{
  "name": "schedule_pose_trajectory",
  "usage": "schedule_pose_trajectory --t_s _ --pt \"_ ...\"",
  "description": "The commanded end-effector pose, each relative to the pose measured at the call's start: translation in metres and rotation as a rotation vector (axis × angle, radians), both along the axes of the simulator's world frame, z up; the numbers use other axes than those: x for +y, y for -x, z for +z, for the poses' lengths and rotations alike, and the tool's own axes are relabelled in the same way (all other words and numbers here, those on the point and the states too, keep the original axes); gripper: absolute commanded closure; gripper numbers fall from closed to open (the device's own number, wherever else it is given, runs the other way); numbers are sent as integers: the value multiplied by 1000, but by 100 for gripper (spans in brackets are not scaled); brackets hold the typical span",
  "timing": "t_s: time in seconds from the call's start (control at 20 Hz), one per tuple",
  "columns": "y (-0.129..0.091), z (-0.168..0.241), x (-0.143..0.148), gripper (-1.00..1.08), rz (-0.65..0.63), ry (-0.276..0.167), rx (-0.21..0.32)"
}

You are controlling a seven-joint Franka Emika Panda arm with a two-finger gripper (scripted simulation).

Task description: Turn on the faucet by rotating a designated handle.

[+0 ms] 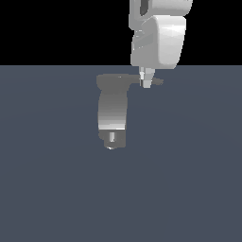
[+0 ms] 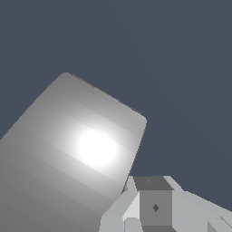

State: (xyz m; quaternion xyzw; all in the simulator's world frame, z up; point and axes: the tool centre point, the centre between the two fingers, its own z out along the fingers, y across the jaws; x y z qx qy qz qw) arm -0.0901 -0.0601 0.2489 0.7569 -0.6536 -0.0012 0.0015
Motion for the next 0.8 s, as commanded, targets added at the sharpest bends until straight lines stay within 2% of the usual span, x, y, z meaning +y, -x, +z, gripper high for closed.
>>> schedule_pose_trajectory --t_s 0.0,0.75 --pt "-9 0 -9 108 -5 0 -4" --pt "-48 0 -49 108 -16 0 -4"
